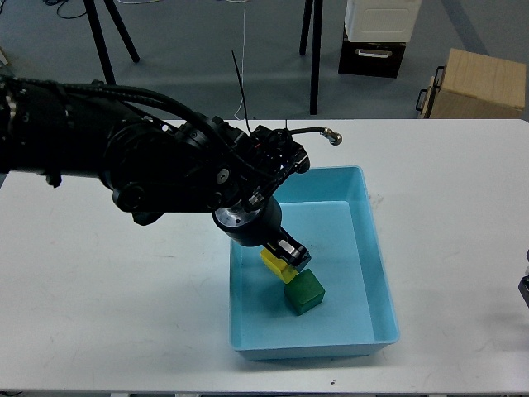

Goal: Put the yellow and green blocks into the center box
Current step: 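Carry the yellow cube into the box above the green cube, then set the yellow cube on the green cube and open the left gripper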

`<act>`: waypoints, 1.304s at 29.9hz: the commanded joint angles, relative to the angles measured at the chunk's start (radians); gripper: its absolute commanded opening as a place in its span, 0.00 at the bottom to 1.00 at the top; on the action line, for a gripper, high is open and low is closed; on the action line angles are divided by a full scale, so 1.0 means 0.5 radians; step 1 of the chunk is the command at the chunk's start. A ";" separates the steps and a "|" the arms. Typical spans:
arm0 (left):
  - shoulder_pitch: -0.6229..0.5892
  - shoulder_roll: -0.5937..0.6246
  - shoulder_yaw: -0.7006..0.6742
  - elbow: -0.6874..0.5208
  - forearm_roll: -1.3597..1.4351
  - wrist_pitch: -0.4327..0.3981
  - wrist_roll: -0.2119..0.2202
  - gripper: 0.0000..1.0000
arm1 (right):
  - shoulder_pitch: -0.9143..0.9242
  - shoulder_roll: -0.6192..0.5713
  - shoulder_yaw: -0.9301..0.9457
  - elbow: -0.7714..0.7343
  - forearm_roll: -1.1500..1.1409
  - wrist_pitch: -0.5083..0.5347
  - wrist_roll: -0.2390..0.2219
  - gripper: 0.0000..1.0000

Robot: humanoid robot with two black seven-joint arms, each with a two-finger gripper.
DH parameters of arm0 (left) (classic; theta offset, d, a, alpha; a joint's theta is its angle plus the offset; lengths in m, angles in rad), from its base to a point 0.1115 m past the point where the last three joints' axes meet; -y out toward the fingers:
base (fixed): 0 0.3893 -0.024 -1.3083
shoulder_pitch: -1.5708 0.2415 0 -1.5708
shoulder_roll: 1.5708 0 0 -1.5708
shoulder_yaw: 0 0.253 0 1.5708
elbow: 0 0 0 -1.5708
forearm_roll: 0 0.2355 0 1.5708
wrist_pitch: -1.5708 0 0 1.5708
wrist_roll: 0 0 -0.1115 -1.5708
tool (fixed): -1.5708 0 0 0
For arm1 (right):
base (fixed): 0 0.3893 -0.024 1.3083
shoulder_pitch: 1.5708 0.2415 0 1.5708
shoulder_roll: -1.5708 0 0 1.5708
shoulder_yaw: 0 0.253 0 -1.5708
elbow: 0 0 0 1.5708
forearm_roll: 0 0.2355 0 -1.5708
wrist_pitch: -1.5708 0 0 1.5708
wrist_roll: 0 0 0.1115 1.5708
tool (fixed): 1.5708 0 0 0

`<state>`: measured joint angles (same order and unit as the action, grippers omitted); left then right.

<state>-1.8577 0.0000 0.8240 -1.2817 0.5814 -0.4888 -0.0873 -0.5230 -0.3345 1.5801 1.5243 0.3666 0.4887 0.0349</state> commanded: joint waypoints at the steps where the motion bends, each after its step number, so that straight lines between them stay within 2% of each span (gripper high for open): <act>1: 0.037 0.000 -0.043 -0.008 0.000 0.000 -0.034 0.04 | 0.000 -0.003 0.003 -0.002 0.000 0.000 0.001 1.00; 6: 0.123 0.000 -0.096 -0.008 0.000 0.000 -0.040 0.09 | -0.009 -0.003 0.006 -0.002 0.000 0.000 0.001 1.00; 12: 0.203 0.000 -0.126 0.017 -0.003 0.000 -0.037 0.23 | -0.009 -0.003 0.000 -0.002 -0.003 0.000 0.001 1.00; 15: 0.203 0.000 -0.136 0.048 -0.003 0.000 -0.037 0.41 | -0.012 -0.003 0.000 0.001 0.000 0.000 -0.002 1.00; 21: 0.203 0.000 -0.142 0.069 -0.006 0.000 -0.040 0.57 | -0.016 -0.003 0.000 0.001 -0.003 0.000 -0.002 1.00; 30: 0.203 0.000 -0.142 0.115 -0.009 0.000 -0.043 0.72 | -0.009 -0.003 -0.009 0.001 -0.003 0.000 -0.002 1.00; 35: 0.203 0.000 -0.142 0.118 -0.009 0.000 -0.077 0.79 | -0.006 -0.003 -0.016 0.001 -0.006 0.000 -0.002 1.00; 39: 0.178 0.000 -0.154 0.222 -0.009 0.000 -0.077 0.83 | -0.006 -0.003 -0.016 0.001 -0.006 0.000 -0.002 1.00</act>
<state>-1.7572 0.0000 0.7511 -1.2120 0.5766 -0.4887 -0.1247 -0.5261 -0.3360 1.5724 1.5248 0.3639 0.4887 0.0340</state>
